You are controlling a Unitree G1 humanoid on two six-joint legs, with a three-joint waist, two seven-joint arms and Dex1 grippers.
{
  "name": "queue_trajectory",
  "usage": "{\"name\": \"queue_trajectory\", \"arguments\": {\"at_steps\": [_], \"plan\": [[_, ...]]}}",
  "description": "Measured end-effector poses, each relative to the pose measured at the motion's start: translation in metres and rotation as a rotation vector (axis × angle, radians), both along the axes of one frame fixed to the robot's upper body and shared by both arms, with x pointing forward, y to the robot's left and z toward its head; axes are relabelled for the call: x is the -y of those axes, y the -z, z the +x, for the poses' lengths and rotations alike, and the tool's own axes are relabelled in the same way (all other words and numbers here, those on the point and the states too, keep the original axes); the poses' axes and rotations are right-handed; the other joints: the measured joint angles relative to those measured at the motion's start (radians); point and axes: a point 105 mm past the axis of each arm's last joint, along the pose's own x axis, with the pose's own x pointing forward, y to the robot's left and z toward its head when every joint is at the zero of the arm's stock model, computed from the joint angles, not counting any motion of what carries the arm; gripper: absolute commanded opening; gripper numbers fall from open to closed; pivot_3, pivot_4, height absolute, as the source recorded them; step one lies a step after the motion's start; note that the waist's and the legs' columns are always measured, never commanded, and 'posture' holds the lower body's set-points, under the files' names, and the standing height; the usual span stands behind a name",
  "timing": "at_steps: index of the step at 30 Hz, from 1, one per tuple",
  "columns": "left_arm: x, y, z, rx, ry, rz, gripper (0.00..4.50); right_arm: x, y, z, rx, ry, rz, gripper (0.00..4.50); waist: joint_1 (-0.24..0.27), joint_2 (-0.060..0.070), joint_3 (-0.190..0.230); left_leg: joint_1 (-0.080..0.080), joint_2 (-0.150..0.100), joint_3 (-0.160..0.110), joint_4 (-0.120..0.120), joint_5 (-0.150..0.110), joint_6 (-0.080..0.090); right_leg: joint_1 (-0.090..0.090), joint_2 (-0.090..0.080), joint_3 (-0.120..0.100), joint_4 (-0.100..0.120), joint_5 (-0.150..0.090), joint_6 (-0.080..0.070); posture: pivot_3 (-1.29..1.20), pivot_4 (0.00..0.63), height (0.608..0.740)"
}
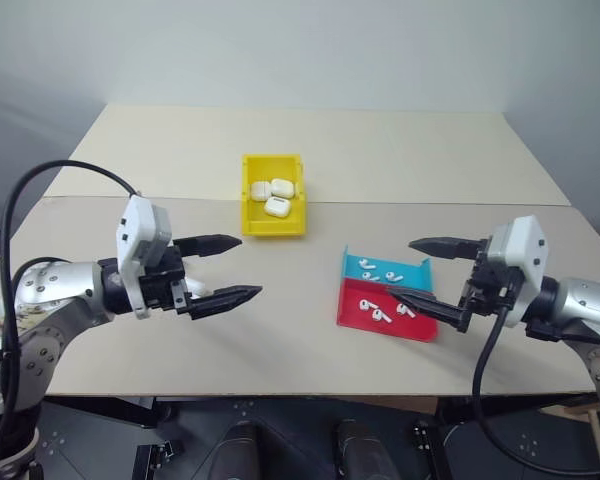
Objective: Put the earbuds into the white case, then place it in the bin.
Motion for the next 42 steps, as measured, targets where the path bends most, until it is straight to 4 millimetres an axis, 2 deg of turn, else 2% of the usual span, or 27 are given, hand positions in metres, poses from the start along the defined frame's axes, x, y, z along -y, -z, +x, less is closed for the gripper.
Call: {"name": "queue_trajectory", "arguments": {"at_steps": [6, 15, 21, 23, 26, 29, 36, 42], "plan": [[0.0, 0.002, -0.002, -0.03, 0.004, -0.001, 4.5, 0.0, 0.0, 0.0, -0.001, -0.004, -0.001, 4.48, 0.0, 0.0, 0.0, 0.0, 0.0, 0.0, 0.0, 0.0, 0.0, 0.0, 0.0, 0.0, 0.0, 0.0, 0.0, 0.0, 0.15, 0.74], [-0.015, 0.0, -0.005, -0.056, -0.011, 0.183, 4.5, -0.003, 0.002, 0.002, -0.008, -0.005, 0.003, 4.48, -0.001, 0.0, 0.0, 0.001, 0.0, 0.001, 0.0, 0.0, 0.0, 0.0, 0.0, 0.0, 0.0, 0.0, 0.0, 0.0, 0.15, 0.74], [-0.022, -0.001, 0.002, -0.077, -0.071, 0.142, 4.5, -0.005, -0.004, 0.006, 0.021, 0.011, 0.01, 4.48, 0.0, 0.0, 0.0, 0.0, 0.001, 0.001, -0.001, 0.0, 0.0, -0.001, 0.0, 0.0, 0.0, 0.0, 0.0, 0.0, 0.15, 0.74], [-0.032, 0.005, 0.004, -0.147, -0.115, 0.188, 4.5, -0.006, -0.001, 0.003, 0.014, 0.017, 0.015, 4.48, 0.0, -0.001, 0.001, 0.0, 0.001, 0.001, -0.001, 0.0, 0.0, -0.001, 0.001, 0.0, 0.0, 0.0, 0.0, 0.0, 0.15, 0.74], [-0.062, 0.015, 0.009, -0.269, -0.228, 0.398, 4.5, -0.007, 0.002, 0.001, 0.008, 0.026, 0.019, 4.48, 0.0, -0.002, 0.001, 0.001, 0.001, 0.002, -0.001, 0.0, 0.0, -0.001, 0.0, 0.001, 0.001, 0.0, -0.001, 0.0, 0.15, 0.74], [-0.085, 0.011, 0.02, -0.282, -0.328, 0.477, 4.5, -0.008, 0.002, 0.0, 0.011, 0.034, 0.026, 4.48, 0.001, -0.002, 0.001, 0.001, 0.001, 0.003, -0.001, 0.0, 0.0, -0.001, 0.0, 0.001, 0.001, -0.001, -0.001, 0.0, 0.15, 0.74], [-0.109, 0.018, 0.046, -0.435, -0.492, 0.517, 4.5, -0.01, 0.004, 0.0, 0.011, 0.046, 0.041, 4.48, 0.004, -0.002, 0.001, 0.0, 0.001, 0.003, -0.001, 0.0, 0.0, -0.002, 0.001, 0.001, 0.001, -0.001, -0.001, 0.0, 0.15, 0.74], [-0.117, 0.005, 0.067, -0.547, -0.553, 0.446, 4.5, -0.018, 0.009, -0.003, 0.001, 0.048, 0.07, 4.48, 0.006, -0.003, 0.001, -0.001, 0.001, 0.003, -0.001, 0.0, 0.0, -0.002, 0.001, 0.001, 0.001, -0.001, -0.001, 0.0, 0.15, 0.74]]}}
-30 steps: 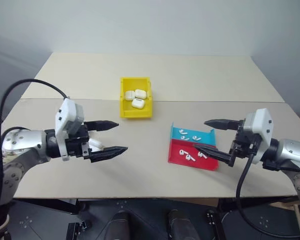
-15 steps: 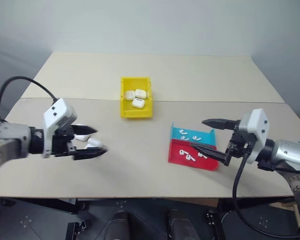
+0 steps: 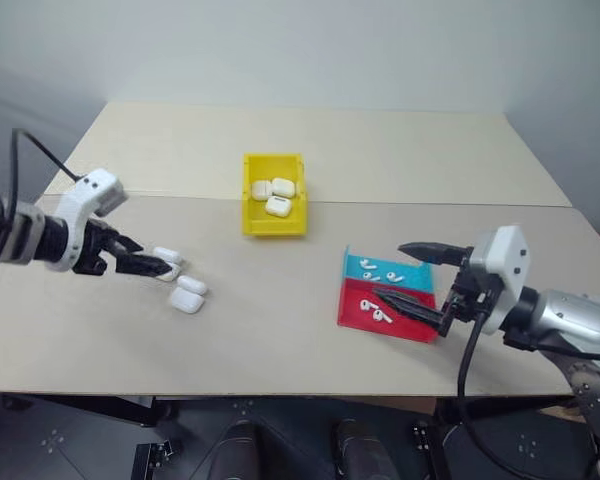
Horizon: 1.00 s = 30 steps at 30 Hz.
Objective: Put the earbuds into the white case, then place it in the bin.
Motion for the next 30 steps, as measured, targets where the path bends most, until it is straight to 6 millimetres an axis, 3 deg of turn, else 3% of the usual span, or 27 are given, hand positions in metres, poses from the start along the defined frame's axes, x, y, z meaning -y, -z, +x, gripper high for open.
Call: {"name": "queue_trajectory", "arguments": {"at_steps": [4, 16, 22, 30], "plan": [[-0.007, 0.003, 0.013, -0.039, -0.012, 0.06, 4.5, -0.005, 0.002, -0.002, -0.002, 0.001, 0.024, 4.48, -0.001, 0.0, 0.0, 0.0, 0.0, 0.0, 0.0, 0.0, 0.0, 0.0, 0.0, 0.0, 0.0, 0.0, 0.0, 0.0, 0.15, 0.74], [-0.008, 0.04, 0.042, -0.203, 0.013, 0.301, 4.5, -0.021, 0.013, -0.01, -0.02, 0.012, 0.082, 4.48, 0.004, -0.001, 0.0, -0.002, 0.0, -0.001, 0.001, 0.0, 0.0, -0.001, 0.0, -0.001, 0.001, 0.0, 0.0, 0.0, 0.15, 0.74], [-0.011, 0.038, 0.057, -0.211, -0.058, 0.323, 4.5, -0.024, 0.016, -0.013, -0.027, 0.032, 0.095, 4.48, 0.006, -0.001, 0.0, -0.005, -0.001, -0.003, 0.002, 0.0, 0.0, -0.002, 0.0, -0.001, 0.0, 0.0, 0.001, 0.0, 0.15, 0.74], [-0.001, 0.053, 0.062, -0.256, -0.064, 0.316, 4.5, -0.025, 0.017, -0.017, -0.026, 0.045, 0.101, 4.48, 0.003, -0.002, 0.0, -0.006, -0.001, -0.004, 0.003, 0.0, 0.0, -0.002, 0.0, -0.002, 0.001, 0.0, 0.001, 0.0, 0.15, 0.74]]}}
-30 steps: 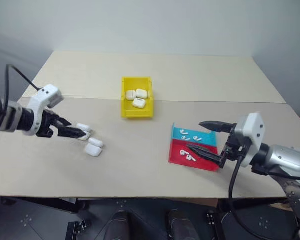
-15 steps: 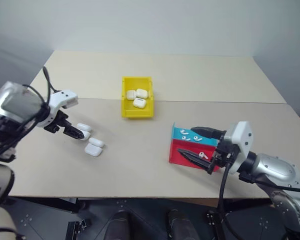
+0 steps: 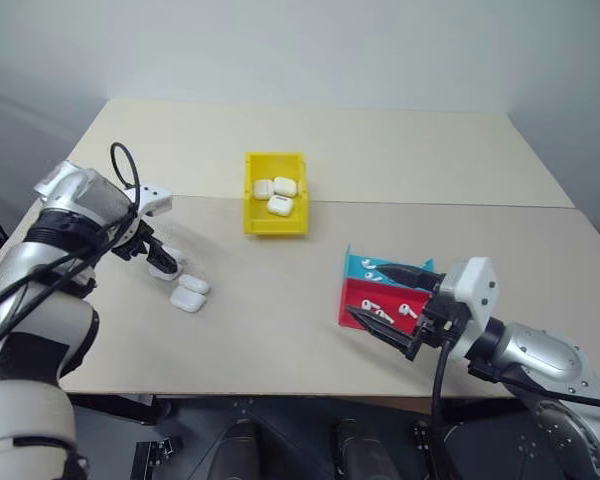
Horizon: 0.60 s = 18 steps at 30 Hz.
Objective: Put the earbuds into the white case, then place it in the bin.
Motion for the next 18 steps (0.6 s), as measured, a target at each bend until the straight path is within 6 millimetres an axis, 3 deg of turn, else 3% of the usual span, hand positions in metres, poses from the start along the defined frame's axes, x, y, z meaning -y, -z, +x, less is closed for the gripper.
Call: {"name": "queue_trajectory", "arguments": {"at_steps": [18], "plan": [[0.005, 0.016, 0.008, 0.005, -0.049, 0.022, 4.5, 0.005, -0.007, -0.001, 0.004, 0.005, -0.013, 4.48, 0.001, -0.001, 0.0, 0.0, 0.0, -0.001, 0.0, 0.0, 0.0, 0.001, 0.0, -0.001, 0.0, 0.0, 0.0, 0.0, 0.15, 0.74]]}}
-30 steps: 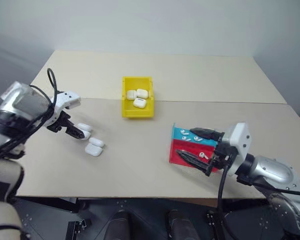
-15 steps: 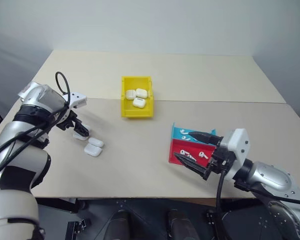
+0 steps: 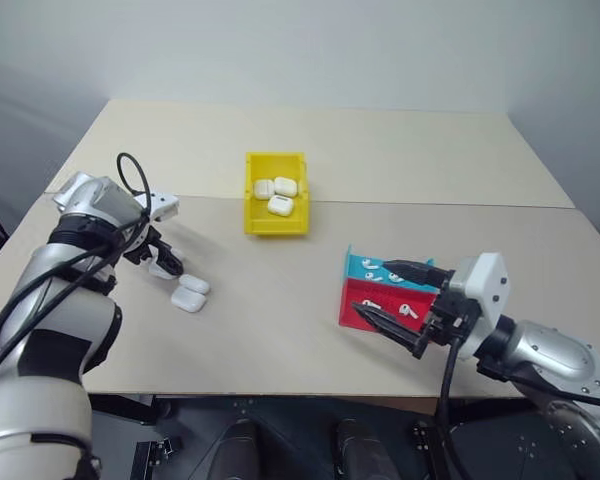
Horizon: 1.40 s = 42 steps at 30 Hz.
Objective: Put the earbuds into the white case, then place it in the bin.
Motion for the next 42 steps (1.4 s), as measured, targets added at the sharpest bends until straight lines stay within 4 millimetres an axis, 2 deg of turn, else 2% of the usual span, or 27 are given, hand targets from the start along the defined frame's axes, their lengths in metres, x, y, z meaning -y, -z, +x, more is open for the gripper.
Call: {"name": "queue_trajectory", "arguments": {"at_steps": [9, 19, 34, 37, 41, 42], "plan": [[-0.002, -0.001, -0.003, -0.018, -0.036, 0.014, 4.5, -0.001, -0.003, 0.001, 0.004, -0.01, 0.005, 4.48, -0.003, 0.0, 0.0, 0.0, 0.0, 0.0, 0.0, 0.0, 0.0, 0.0, 0.0, 0.0, 0.0, 0.0, 0.0, 0.0, 0.15, 0.74], [-0.007, 0.002, -0.016, -0.037, -0.07, 0.015, 4.5, -0.002, -0.004, 0.004, 0.007, -0.015, 0.007, 4.48, -0.009, 0.0, 0.0, 0.0, 0.0, 0.0, 0.0, 0.0, 0.0, 0.0, 0.0, 0.0, 0.0, 0.0, 0.0, 0.0, 0.15, 0.74], [-0.004, 0.002, -0.011, 0.0, -0.104, 0.023, 4.5, -0.003, -0.004, 0.006, 0.012, -0.034, -0.005, 4.48, 0.0, 0.0, 0.0, 0.002, 0.0, 0.0, 0.0, 0.0, 0.0, 0.001, 0.0, 0.0, 0.001, 0.0, 0.0, 0.0, 0.15, 0.74], [-0.003, 0.003, -0.011, -0.001, -0.106, 0.02, 3.98, -0.003, -0.004, 0.006, 0.01, -0.034, -0.006, 4.5, 0.0, 0.0, 0.0, 0.001, 0.0, 0.0, 0.0, 0.0, 0.0, 0.001, 0.0, 0.0, 0.001, 0.0, 0.0, 0.0, 0.15, 0.74], [0.0, 0.003, -0.011, -0.001, -0.101, 0.014, 2.78, -0.003, -0.004, 0.005, 0.009, -0.038, -0.007, 4.5, 0.0, 0.0, 0.0, 0.002, 0.0, 0.0, 0.0, 0.0, 0.0, 0.001, 0.0, 0.0, 0.001, 0.0, 0.0, 0.0, 0.15, 0.74], [0.0, 0.003, -0.011, 0.0, -0.101, 0.015, 2.78, -0.003, -0.004, 0.005, 0.009, -0.04, -0.007, 4.5, -0.001, 0.0, 0.0, 0.002, 0.0, 0.0, 0.0, 0.0, 0.0, 0.001, 0.0, 0.0, 0.001, 0.0, 0.0, 0.0, 0.15, 0.74]]}}
